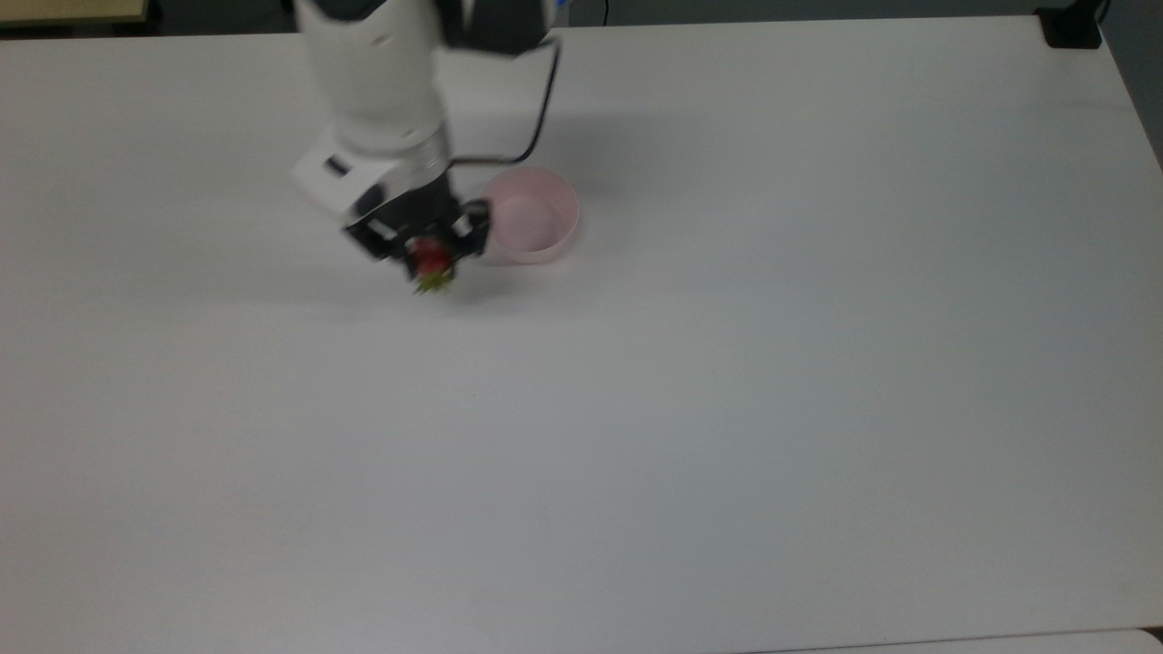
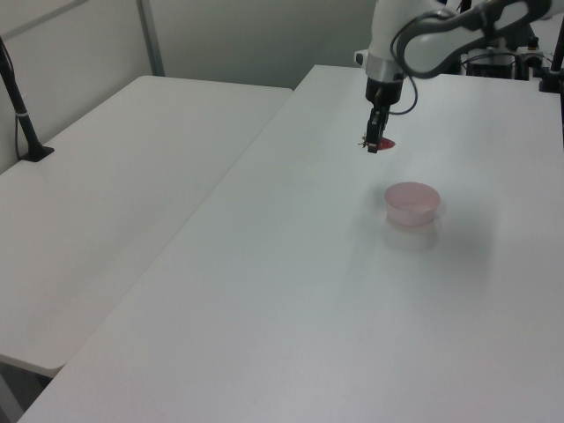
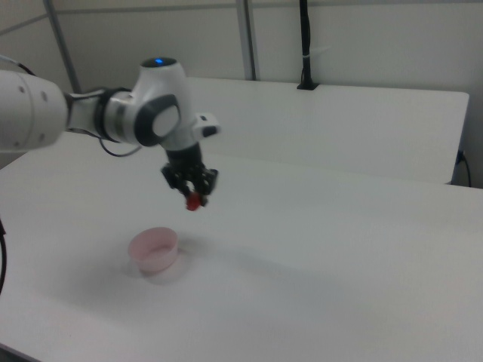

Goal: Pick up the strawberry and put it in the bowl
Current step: 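Lift the strawberry and carry it over the pink bowl, then open the gripper to drop the strawberry into the bowl, rise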

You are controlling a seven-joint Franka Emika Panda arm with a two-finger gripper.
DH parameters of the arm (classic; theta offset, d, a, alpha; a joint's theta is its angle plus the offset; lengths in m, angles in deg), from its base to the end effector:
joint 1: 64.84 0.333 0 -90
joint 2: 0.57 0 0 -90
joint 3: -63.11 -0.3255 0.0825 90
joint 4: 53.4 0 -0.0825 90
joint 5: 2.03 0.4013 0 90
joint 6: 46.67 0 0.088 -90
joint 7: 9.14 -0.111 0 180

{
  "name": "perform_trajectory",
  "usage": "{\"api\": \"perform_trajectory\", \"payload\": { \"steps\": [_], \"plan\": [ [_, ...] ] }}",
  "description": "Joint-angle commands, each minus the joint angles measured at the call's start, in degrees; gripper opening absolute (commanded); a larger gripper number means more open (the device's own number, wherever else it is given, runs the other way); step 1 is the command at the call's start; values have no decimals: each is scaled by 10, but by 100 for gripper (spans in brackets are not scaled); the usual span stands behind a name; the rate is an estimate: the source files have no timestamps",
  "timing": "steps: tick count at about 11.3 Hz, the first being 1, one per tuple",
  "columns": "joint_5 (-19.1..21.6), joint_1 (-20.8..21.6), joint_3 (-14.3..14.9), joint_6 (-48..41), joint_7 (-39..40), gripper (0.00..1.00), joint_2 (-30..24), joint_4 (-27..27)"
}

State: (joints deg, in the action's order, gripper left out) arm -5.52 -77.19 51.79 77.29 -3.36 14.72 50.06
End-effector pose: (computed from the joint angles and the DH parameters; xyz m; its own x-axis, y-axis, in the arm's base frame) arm 0.6540 -0.0226 0.4051 0.9898 0.1051 0.0958 0.1044 -0.9945 0.0115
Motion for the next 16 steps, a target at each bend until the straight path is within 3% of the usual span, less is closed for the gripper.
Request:
{"api": "perform_trajectory", "payload": {
  "steps": [1,5,8,9,10,11,14,16],
  "plan": [
    [-19,32,-35,-38,-87,16,-34,37],
    [-72,51,-37,-74,-101,17,-35,81],
    [-74,51,-40,-133,-74,18,-43,86],
    [-74,50,-40,-137,-70,28,-43,87],
    [-72,50,-40,-133,-76,93,-41,84],
    [-72,50,-40,-133,-78,100,-40,83],
    [-67,46,-41,-144,-79,100,-48,74],
    [-63,42,-41,-201,-102,100,-74,19]
  ]
}}
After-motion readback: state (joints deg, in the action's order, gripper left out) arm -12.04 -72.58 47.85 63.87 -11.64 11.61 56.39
